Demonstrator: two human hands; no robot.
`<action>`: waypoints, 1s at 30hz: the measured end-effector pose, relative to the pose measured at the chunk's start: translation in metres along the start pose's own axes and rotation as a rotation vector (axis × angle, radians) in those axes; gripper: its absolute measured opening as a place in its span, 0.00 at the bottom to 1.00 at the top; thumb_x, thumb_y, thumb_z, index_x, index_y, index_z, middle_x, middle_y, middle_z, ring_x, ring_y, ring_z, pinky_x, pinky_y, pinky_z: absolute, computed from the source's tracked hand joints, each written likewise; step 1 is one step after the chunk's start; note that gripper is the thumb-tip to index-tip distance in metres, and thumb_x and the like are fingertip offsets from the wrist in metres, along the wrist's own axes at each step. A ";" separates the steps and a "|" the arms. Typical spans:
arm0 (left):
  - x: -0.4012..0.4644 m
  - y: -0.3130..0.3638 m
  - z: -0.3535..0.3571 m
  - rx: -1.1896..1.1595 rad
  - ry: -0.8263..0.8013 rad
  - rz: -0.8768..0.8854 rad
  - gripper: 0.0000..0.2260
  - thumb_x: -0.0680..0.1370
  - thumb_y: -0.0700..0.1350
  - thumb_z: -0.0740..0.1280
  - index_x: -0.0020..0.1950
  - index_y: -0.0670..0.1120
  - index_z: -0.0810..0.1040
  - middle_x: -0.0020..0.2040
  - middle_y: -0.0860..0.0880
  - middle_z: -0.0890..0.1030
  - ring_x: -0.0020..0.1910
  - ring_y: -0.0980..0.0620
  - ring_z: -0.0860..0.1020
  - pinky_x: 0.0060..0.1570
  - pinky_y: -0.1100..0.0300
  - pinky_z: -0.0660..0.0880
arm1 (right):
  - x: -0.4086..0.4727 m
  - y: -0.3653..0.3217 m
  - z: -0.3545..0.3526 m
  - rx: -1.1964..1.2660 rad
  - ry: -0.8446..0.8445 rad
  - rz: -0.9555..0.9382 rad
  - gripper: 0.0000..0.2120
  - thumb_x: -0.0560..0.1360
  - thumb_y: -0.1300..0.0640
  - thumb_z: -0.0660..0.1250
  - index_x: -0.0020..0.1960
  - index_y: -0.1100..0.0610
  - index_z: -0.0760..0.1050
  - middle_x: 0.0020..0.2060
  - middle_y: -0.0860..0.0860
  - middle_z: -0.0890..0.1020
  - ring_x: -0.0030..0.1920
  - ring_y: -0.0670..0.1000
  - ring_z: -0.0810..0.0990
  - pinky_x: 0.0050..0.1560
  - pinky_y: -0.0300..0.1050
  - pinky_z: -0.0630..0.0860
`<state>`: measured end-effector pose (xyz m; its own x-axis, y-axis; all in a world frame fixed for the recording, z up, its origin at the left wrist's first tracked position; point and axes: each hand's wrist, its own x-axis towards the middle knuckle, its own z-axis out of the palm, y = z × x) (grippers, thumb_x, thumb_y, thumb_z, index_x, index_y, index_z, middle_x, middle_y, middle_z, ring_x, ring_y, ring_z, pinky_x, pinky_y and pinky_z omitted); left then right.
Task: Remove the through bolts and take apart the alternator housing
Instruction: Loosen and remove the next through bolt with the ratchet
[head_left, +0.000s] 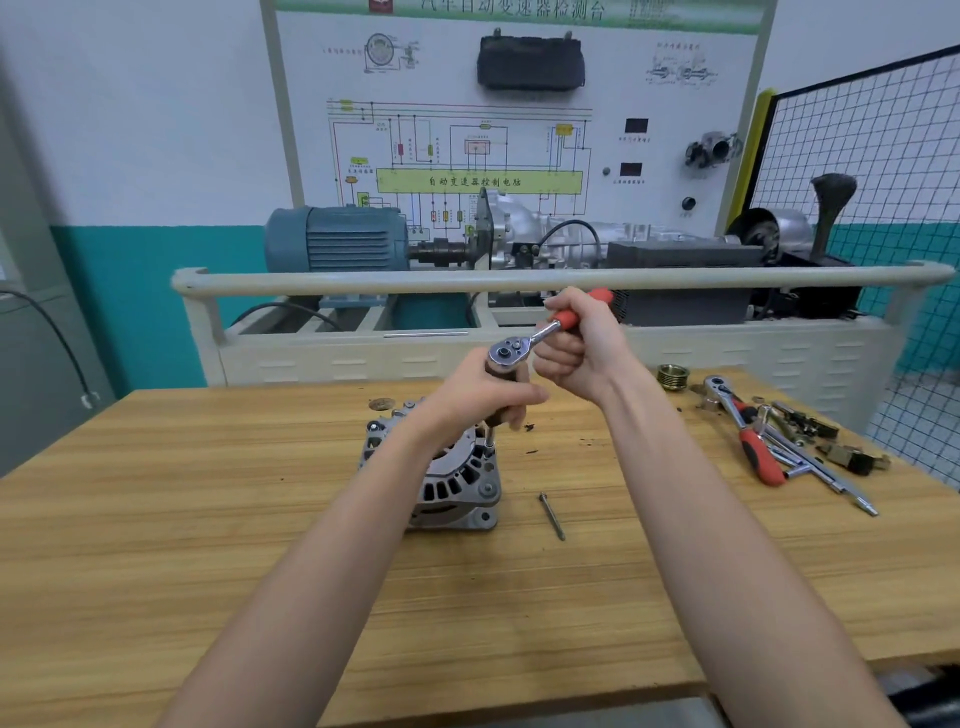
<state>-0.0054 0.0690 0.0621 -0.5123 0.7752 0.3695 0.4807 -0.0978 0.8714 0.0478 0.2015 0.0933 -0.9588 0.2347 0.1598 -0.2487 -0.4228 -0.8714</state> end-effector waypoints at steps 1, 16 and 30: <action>0.002 0.000 0.003 -0.040 0.008 -0.020 0.23 0.74 0.31 0.67 0.23 0.49 0.68 0.20 0.53 0.67 0.22 0.54 0.67 0.27 0.64 0.67 | 0.002 -0.001 0.001 0.011 0.005 0.009 0.28 0.77 0.58 0.54 0.18 0.51 0.58 0.14 0.46 0.56 0.15 0.44 0.52 0.19 0.35 0.49; 0.002 -0.015 0.014 -0.121 0.389 0.009 0.17 0.73 0.30 0.65 0.28 0.46 0.67 0.23 0.52 0.66 0.24 0.54 0.63 0.26 0.60 0.61 | -0.053 0.059 0.024 0.178 0.348 -0.547 0.18 0.77 0.66 0.60 0.31 0.55 0.62 0.17 0.46 0.61 0.18 0.45 0.56 0.21 0.35 0.57; 0.002 -0.012 0.010 -0.146 0.326 0.039 0.19 0.72 0.29 0.63 0.27 0.47 0.64 0.20 0.55 0.64 0.20 0.57 0.60 0.22 0.66 0.60 | -0.022 0.027 0.021 0.121 0.316 -0.250 0.20 0.75 0.63 0.59 0.26 0.53 0.59 0.16 0.46 0.57 0.17 0.45 0.53 0.19 0.34 0.53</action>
<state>-0.0054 0.0776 0.0491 -0.7075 0.5313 0.4661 0.4091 -0.2298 0.8831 0.0592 0.1671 0.0762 -0.7821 0.5925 0.1929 -0.5010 -0.4139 -0.7600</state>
